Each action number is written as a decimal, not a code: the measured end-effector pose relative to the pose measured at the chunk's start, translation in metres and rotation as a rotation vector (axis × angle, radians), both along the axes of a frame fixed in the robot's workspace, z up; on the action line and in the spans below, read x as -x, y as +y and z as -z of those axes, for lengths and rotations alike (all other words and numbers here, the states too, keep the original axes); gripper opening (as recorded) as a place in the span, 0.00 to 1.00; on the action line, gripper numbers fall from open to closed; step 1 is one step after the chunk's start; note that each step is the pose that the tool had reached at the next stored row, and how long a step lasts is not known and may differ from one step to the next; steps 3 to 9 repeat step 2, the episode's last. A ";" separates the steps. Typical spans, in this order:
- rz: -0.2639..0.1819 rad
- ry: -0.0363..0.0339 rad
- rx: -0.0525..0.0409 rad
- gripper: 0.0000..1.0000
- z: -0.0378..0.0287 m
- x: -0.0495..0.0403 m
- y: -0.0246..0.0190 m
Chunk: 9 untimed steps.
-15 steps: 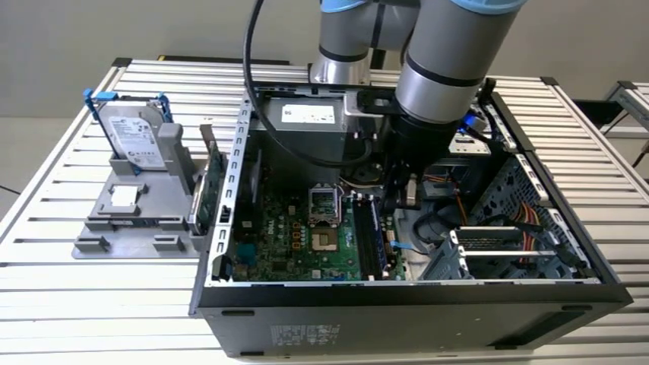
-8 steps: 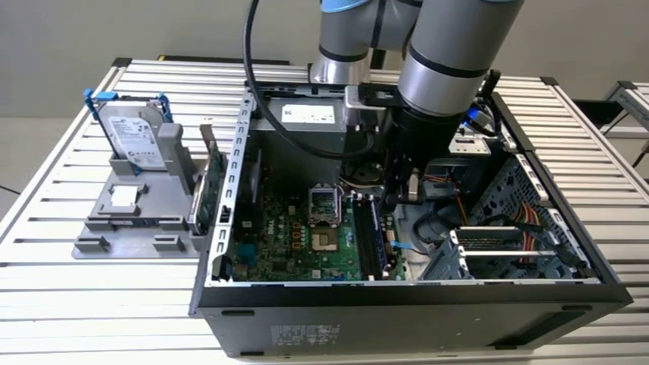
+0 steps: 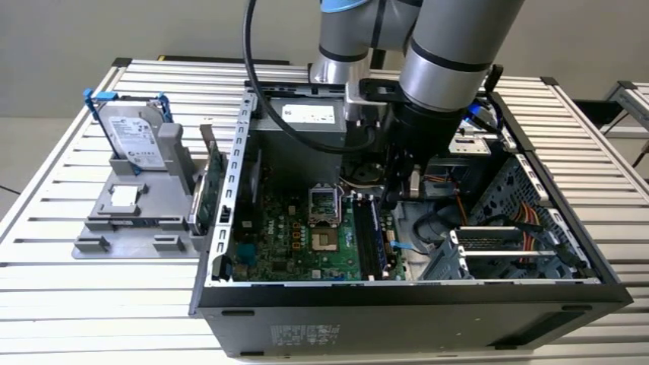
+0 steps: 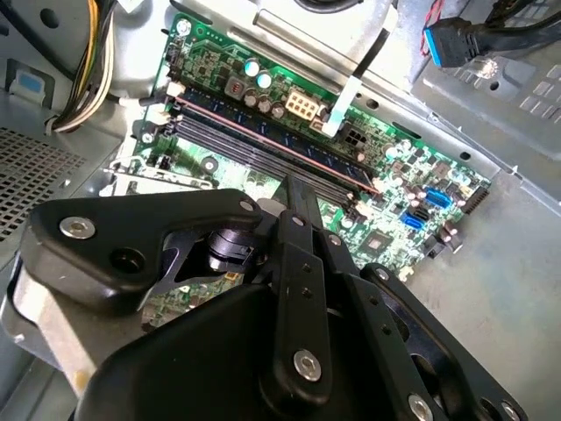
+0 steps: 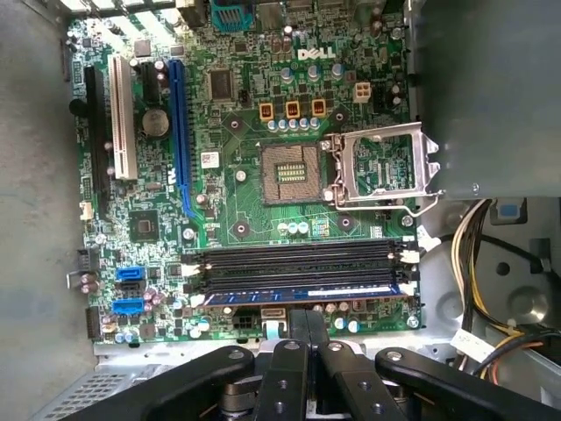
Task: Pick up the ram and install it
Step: 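Press down the ram until it locks into place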
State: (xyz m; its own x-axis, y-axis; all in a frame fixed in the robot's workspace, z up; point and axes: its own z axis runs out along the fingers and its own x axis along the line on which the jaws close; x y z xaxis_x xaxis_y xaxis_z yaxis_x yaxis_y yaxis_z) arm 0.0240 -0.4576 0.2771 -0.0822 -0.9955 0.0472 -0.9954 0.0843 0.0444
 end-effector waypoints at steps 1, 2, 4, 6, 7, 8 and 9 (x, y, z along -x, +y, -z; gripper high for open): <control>0.000 0.0000 -0.0001 0.00 0.0000 0.0000 0.0000; 0.000 0.0000 0.0000 0.00 0.0000 0.0000 0.0000; 0.000 0.0000 0.0000 0.00 0.0000 0.0000 0.0000; 0.000 0.0000 0.0000 0.00 0.0000 0.0000 0.0000; 0.000 0.0000 0.0000 0.00 0.0000 0.0000 0.0000; 0.000 0.0000 0.0000 0.00 0.0000 0.0000 0.0000; 0.000 0.0000 0.0000 0.00 0.0000 0.0000 0.0000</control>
